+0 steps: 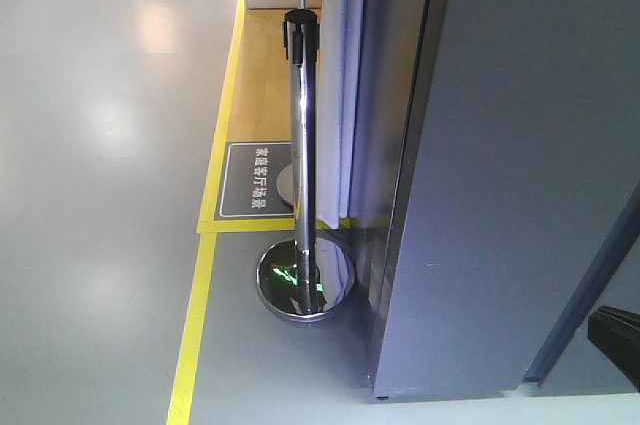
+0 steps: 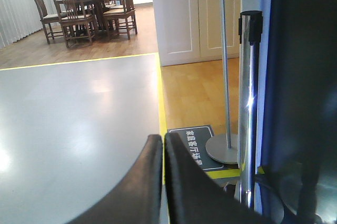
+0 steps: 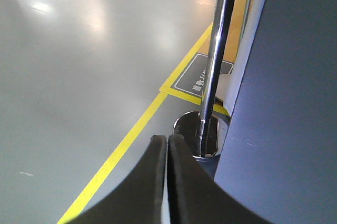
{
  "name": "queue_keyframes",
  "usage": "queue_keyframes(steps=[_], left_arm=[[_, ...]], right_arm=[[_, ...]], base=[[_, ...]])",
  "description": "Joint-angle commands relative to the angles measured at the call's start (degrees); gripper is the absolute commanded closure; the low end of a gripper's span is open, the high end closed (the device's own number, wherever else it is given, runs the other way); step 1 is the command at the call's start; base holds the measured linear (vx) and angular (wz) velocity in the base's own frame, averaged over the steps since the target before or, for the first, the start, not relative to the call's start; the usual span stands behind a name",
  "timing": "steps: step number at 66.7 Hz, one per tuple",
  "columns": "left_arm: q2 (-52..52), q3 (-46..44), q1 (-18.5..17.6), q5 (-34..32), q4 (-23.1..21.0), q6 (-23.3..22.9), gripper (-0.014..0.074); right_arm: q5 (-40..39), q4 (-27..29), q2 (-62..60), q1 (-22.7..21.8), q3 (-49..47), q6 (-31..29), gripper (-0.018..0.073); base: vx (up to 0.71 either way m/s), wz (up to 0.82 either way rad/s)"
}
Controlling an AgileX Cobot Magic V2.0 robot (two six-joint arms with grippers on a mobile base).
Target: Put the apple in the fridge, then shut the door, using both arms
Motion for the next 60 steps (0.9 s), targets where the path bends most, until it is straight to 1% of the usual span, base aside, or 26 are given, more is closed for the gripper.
queue_keyframes(steps=[1, 21, 27, 33, 40, 43, 46, 52, 54, 60], left_arm=[[-1.0, 1.6, 0.3, -4.2, -0.3, -0.6, 0.0602], [-0.9, 1.6, 0.3, -4.2, -0.3, -0.6, 0.0602], [-0.9, 1.6, 0.3, -4.2, -0.3, -0.6, 0.0602], [-0.9, 1.6, 0.3, -4.2, -0.3, -0.6, 0.0602], [-0.9, 1.6, 0.3, -4.2, -0.3, -0.6, 0.0602], [-0.9, 1.6, 0.3, -4.2, -0.3, -0.6, 0.0602], [-0.9, 1.6, 0.3, -4.2, -0.3, -0.6, 0.0602], [-0.9, 1.6, 0.3, -4.2, -0.3, -0.6, 0.0602], [-0.9, 1.6, 0.3, -4.2, -0.3, -0.6, 0.0602], [-0.9, 1.6, 0.3, -4.2, -0.3, -0.6, 0.0602]], right_arm=[[-2.4, 2.3, 0.4, -0.2, -1.4, -0.1, 0.0564], [-2.4, 2.3, 0.4, -0.1, -1.4, -0.1, 0.0564], [-3.2, -0.2, -0.5, 0.0, -1.4, -0.1, 0.0564], [-6.2, -3.3, -1.6, 2.1, -1.3, 0.1, 0.0564], [-14.3, -3.5, -3.2, 5.7, 1.8, 0.8, 0.0564], [-18.9, -3.6, -4.0, 6.8, 4.2, 2.5, 0.0564], [-21.8, -3.9, -4.9, 7.3, 6.8, 4.2, 0.0564], [-26.3, -6.4, -8.1, 7.8, 12.0, 11.3, 0.0564], [-26.7, -8.0, -9.7, 7.8, 13.7, 13.8, 0.0564], [-26.7, -15.1, -13.9, 7.7, 17.5, 23.0, 0.0564]], base=[[0.00, 0.00], [0.00, 0.00], [0.00, 0.00], [0.00, 0.00], [0.00, 0.00], [0.00, 0.00], [0.00, 0.00], [0.00, 0.00], [0.00, 0.00], [0.00, 0.00]])
